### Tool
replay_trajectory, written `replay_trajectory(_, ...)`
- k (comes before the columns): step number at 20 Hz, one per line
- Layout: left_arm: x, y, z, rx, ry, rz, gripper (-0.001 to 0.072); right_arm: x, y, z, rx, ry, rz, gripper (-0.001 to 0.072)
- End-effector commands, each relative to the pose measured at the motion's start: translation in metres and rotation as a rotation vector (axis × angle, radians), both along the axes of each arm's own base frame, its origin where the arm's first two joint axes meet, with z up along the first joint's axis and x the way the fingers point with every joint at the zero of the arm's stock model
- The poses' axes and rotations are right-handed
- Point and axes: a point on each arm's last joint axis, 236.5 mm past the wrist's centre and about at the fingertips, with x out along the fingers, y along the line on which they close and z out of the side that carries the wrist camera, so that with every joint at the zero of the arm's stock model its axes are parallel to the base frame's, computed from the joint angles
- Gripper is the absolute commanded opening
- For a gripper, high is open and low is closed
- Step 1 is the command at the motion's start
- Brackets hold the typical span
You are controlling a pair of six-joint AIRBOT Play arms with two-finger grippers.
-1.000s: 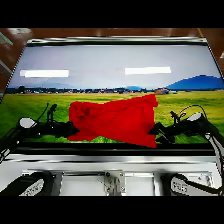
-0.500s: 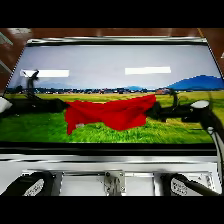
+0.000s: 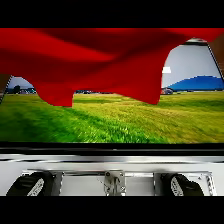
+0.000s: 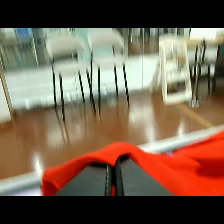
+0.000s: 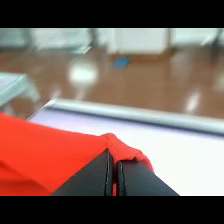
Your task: Fold the shirts.
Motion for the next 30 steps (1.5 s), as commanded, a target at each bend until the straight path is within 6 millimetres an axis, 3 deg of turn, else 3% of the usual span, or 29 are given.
replay_trajectory(1,-0.069,0.007,0.021,-0.006,-0.084,0.025,0.0049,-0.086,-0.036,0.056,-0.007,-0.156,-0.283,0.0062)
replay_trajectory(3,-0.075,0.012,0.006,0.004,-0.026,0.048,0.0048,-0.103,-0.040,0.033,-0.031,-0.071,-0.324,0.0062)
replay_trajectory(6,-0.067,0.024,-0.032,0.061,0.121,0.105,0.0049,-0.105,-0.054,-0.031,-0.106,0.194,-0.370,0.0062)
replay_trajectory(8,-0.051,0.033,-0.075,0.103,0.285,0.142,0.0049,-0.100,-0.070,-0.079,-0.145,0.418,-0.404,0.0062)
replay_trajectory(11,-0.009,0.044,-0.148,0.145,0.522,0.182,0.0049,-0.079,-0.096,-0.150,-0.183,0.763,-0.428,0.0062)
replay_trajectory(15,0.070,0.054,-0.268,0.179,0.783,0.218,0.0049,-0.008,-0.114,-0.249,-0.166,1.035,-0.378,0.0062)
replay_trajectory(18,0.133,0.053,-0.354,0.113,0.909,0.239,0.0049,0.060,-0.119,-0.325,-0.100,1.103,-0.364,0.0062)
replay_trajectory(20,0.173,0.053,-0.400,0.056,0.989,0.263,0.0049,0.110,-0.112,-0.364,-0.085,1.092,-0.340,0.0062)
replay_trajectory(22,0.212,0.053,-0.431,0.019,1.032,0.279,0.0049,0.166,-0.098,-0.382,-0.046,0.996,-0.320,0.0063)
replay_trajectory(25,0.259,0.039,-0.465,-0.158,1.095,0.286,0.0049,0.236,-0.072,-0.386,0.210,0.850,-0.346,0.0062)
replay_trajectory(27,0.275,0.021,-0.497,-0.279,1.162,0.250,0.0050,0.260,-0.058,-0.404,0.315,0.844,-0.362,0.0063)
replay_trajectory(30,0.269,0.001,-0.552,-0.365,1.342,0.222,0.0050,0.265,-0.036,-0.456,0.286,0.937,-0.341,0.0094)
